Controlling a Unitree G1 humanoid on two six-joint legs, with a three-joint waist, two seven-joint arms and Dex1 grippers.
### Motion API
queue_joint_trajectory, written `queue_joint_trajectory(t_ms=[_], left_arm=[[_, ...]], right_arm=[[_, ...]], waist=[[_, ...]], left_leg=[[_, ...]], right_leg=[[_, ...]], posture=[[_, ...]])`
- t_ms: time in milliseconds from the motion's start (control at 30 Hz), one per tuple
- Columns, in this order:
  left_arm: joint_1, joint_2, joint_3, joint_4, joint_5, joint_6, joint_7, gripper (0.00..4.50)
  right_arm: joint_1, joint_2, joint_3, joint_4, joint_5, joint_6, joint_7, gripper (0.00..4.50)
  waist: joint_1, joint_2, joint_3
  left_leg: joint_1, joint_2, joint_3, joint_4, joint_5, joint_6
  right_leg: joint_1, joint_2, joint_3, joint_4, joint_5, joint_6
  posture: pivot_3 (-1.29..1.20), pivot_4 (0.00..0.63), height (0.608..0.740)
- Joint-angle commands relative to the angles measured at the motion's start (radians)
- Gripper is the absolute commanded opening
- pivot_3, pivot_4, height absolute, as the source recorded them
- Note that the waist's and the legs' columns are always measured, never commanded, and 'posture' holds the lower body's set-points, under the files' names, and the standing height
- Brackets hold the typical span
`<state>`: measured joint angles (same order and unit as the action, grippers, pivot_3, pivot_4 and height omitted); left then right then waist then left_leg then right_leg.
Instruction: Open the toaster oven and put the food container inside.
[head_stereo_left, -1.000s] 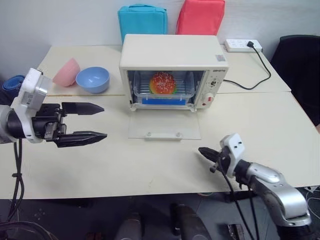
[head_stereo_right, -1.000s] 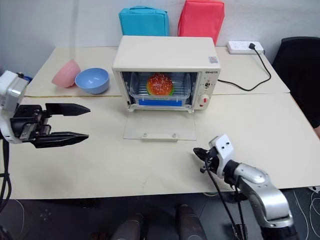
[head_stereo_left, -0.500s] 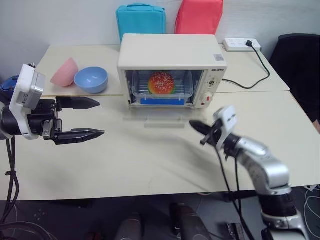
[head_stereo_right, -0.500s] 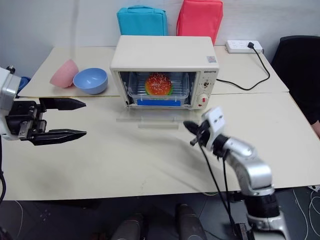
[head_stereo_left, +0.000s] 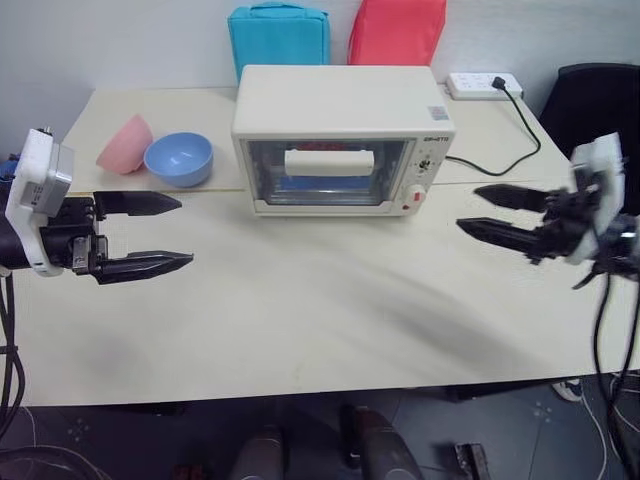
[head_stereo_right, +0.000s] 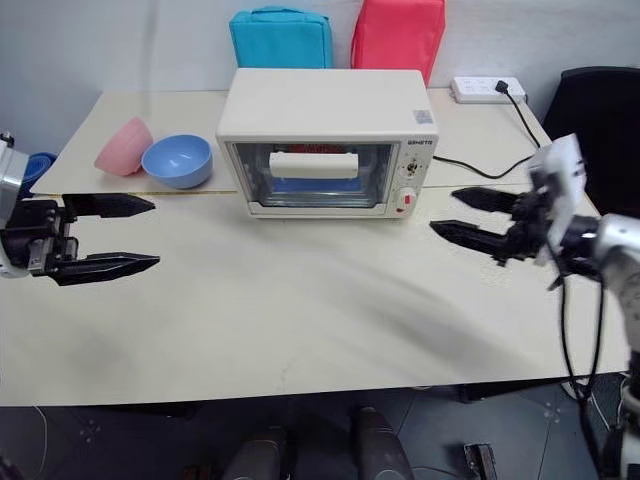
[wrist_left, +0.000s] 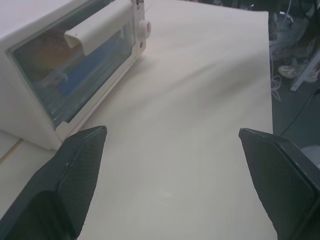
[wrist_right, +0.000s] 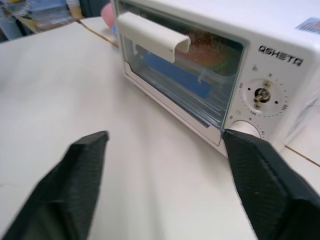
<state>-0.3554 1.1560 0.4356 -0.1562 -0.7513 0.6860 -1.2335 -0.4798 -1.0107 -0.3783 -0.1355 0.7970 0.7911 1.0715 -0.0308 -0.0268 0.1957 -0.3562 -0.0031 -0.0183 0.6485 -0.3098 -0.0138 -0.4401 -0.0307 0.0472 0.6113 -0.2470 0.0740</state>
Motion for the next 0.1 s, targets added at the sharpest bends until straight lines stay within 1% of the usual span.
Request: queue_joint_trajectory(t_ms=[33, 100], left_arm=[[-0.013, 0.027, 0.052, 0.013, 0.001, -0.017, -0.008, 4.5], [-0.016, 0.024, 0.053, 0.018, -0.003, -0.015, -0.007, 4.5]], right_arm=[[-0.016, -0.032, -0.035, 0.001, 0.005, -0.033, 0.037, 4.46], [-0.014, -0.024, -0.024, 0.004, -0.017, -0.055, 0.03, 4.46]], waist=[[-0.001, 0.0, 0.0], [-0.001, 0.0, 0.0]], left_leg=[[0.0, 0.001, 0.001, 0.0, 0.0, 0.0], [0.0, 0.002, 0.002, 0.001, 0.0, 0.0]], right_leg=[[0.0, 0.001, 0.001, 0.0, 0.0, 0.0], [0.0, 0.003, 0.002, 0.0, 0.0, 0.0]], posture=[[0.0, 0.15, 0.74], [0.0, 0.15, 0.74]])
